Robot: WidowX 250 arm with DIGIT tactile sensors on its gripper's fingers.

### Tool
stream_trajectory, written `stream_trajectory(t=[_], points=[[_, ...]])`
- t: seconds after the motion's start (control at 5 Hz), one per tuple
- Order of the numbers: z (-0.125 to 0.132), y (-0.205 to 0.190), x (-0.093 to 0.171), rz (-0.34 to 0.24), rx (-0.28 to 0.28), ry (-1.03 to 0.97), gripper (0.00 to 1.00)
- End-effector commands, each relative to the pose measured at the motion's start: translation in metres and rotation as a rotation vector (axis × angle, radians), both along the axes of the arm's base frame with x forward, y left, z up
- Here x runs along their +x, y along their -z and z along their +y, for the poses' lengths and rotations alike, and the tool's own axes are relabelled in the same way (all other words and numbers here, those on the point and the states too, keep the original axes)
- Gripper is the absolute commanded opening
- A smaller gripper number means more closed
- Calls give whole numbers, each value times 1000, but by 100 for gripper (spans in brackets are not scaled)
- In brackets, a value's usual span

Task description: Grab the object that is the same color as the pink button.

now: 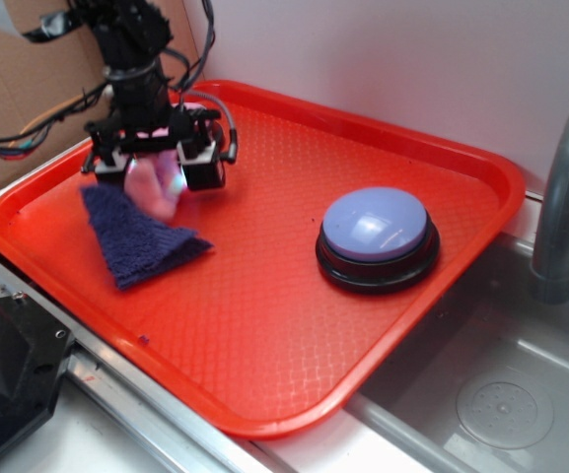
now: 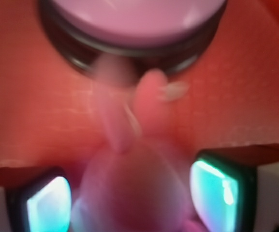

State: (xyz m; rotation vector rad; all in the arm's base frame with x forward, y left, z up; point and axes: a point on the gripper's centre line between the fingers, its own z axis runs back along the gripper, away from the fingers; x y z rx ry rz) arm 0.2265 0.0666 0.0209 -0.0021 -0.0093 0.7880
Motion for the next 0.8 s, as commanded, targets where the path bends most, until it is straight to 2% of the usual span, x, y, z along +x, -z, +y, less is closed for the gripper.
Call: stream_trajectory(t=[0.0, 0.2, 0.4, 0.6], points=[[10, 3, -10, -37, -22, 53, 0], [6, -4, -11, -61, -39, 61, 0], [-2, -35, -2, -56, -100, 160, 0], [-25, -71, 7, -15, -80, 300, 0]])
